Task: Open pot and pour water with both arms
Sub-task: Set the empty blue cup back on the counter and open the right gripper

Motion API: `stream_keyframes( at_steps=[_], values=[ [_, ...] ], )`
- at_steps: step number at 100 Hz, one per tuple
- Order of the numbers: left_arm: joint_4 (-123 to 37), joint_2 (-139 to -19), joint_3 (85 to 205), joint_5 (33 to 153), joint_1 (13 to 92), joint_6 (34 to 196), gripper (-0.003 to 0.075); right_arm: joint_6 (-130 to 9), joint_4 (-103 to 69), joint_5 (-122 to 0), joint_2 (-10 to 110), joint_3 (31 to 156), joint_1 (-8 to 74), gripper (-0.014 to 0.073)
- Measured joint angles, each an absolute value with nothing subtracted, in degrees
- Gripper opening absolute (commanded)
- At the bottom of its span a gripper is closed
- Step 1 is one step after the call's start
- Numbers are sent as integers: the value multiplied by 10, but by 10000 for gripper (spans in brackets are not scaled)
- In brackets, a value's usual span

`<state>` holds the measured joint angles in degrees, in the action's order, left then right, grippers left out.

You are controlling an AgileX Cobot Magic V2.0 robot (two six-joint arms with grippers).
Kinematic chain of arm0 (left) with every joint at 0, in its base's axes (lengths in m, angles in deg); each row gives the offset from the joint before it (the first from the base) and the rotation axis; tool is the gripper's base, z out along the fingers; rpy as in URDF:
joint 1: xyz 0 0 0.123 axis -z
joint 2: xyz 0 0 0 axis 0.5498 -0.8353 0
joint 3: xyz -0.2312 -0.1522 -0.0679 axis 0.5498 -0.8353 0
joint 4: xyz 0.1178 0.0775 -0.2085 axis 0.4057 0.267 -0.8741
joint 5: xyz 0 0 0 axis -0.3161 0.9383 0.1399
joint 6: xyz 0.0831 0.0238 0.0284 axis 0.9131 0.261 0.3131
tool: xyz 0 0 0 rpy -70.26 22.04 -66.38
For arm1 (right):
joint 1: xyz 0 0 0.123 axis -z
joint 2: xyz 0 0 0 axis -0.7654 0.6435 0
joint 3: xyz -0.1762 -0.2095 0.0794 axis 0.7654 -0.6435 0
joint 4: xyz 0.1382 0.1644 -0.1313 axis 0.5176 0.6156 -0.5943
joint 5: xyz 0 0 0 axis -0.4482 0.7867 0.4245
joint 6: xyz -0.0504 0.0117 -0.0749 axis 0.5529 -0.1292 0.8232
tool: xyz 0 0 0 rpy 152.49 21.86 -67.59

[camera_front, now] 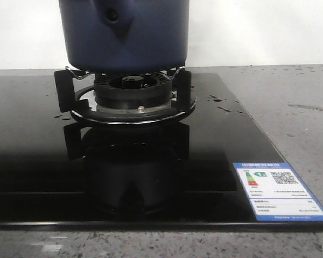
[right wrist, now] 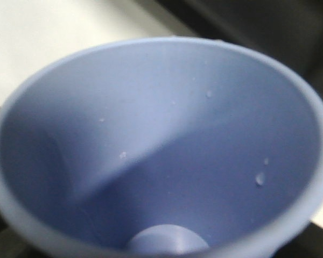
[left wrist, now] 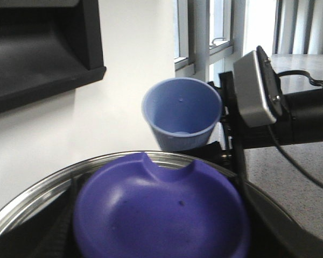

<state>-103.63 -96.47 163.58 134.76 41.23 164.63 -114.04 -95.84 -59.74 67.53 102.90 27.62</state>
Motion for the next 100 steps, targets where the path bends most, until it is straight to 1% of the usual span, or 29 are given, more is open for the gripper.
stream_keyframes(
  at_steps=[8,21,38,52,63,80,85,90,97,98,99,100],
  values=[
    [-1036,-975,1636,1342,420,1649,314,-1189,-954,-624,637,962,316,235],
    [-1036,-990,1636,1336,433,1653,314,-1259,-954,-708,581,853,392,235],
    [-1036,-1012,1636,1332,449,1659,314,-1282,-954,-827,538,718,492,235],
    [-1036,-1018,1636,1331,455,1660,314,-1283,-953,-944,542,640,550,234],
    [-1036,-1019,1636,1330,455,1660,314,-1283,-945,-1026,564,605,580,235],
    [-1036,-1019,1636,1332,455,1660,314,-1283,-944,-1052,615,590,591,242],
    [-1036,-1019,1636,1335,455,1660,314,-1283,-944,-1053,621,590,591,255],
    [-1036,-1019,1636,1339,455,1660,314,-1283,-944,-1055,623,590,591,288],
    [-1036,-1019,1636,1345,455,1660,314,-1283,-944,-1063,623,590,591,372],
    [-1036,-1019,1636,1344,455,1660,314,-1283,-943,-1063,623,590,591,407],
    [-1036,-1019,1636,1344,455,1660,314,-1283,-943,-1064,623,590,591,407],
    [-1036,-1019,1636,1345,455,1660,314,-1283,-943,-1064,623,590,591,431]
  ],
)
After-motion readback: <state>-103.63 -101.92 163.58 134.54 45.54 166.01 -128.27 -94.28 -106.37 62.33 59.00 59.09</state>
